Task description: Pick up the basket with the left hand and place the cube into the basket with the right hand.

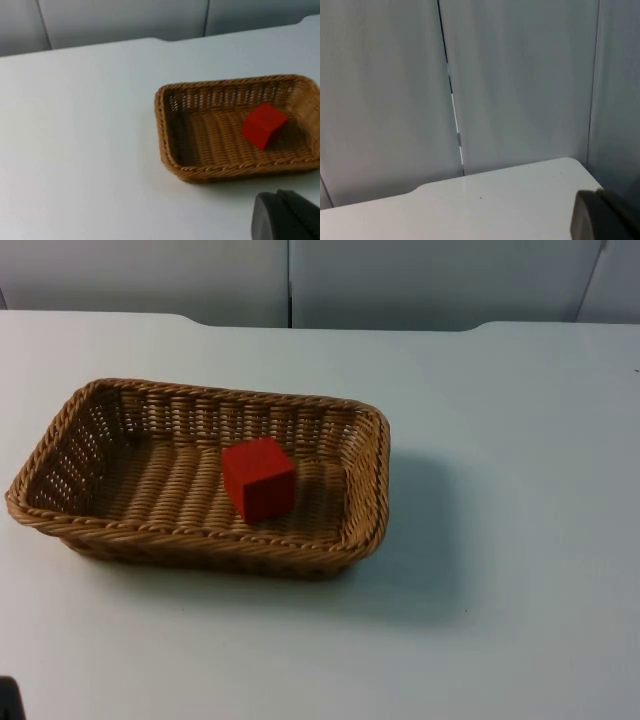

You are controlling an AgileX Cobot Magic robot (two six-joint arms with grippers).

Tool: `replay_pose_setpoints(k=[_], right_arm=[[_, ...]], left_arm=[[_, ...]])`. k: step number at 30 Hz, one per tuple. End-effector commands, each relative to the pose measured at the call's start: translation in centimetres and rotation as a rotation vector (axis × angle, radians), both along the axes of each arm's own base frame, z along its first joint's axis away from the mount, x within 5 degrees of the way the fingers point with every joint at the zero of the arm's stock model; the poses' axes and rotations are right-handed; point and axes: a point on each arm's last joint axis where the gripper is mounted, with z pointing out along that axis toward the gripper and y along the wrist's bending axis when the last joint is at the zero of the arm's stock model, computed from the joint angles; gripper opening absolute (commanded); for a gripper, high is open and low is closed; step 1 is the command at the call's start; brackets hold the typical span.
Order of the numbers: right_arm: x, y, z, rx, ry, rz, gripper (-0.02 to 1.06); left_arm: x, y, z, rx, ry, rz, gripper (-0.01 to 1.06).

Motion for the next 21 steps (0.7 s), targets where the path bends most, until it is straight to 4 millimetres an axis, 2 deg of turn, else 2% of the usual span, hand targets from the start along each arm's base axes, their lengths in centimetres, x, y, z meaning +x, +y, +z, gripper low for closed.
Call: replay_pose_setpoints(k=[1,2,3,5,8,10,11,14,21], right_arm=[[-0.3,0.4,-2.6,-0.047,0.014,0.048,0.0],[-0.3,0.4,-2.6,-0.047,0.014,0.048,0.0],[0.6,0.9,-3.9,-0.074,0.1,0.099,0.0],[1.1,1.7,-5.5,-0.105,0.231,0.195,0.0],[2.1,2.4,-6.5,-0.14,0.262,0.275,0.0],[3.3,2.6,-7.6,-0.137,0.28,0.287,0.0],[3.3,2.6,-7.6,-0.137,0.28,0.287,0.0],[4.9,2.8,-9.7,-0.118,0.34,0.291,0.0],[6.5,3.1,-12.1,-0.097,0.391,0.313,0.0]], left_arm=[[-1.2,-0.4,0.1,-0.022,-0.07,-0.069,0.0],[-1.2,-0.4,0.1,-0.022,-0.07,-0.069,0.0],[-1.9,-0.5,0.0,-0.006,-0.097,-0.132,0.0],[-3.0,-0.4,-0.2,0.031,-0.116,-0.198,0.0],[-3.9,0.0,-0.6,0.058,-0.122,-0.223,0.0],[-4.5,0.7,-1.2,0.049,-0.096,-0.15,0.0],[-4.5,0.7,-1.2,0.049,-0.096,-0.15,0.0],[-4.5,1.9,-2.0,0.081,-0.01,-0.025,0.0],[-3.7,1.6,-3.3,0.071,0.027,-0.033,0.0]])
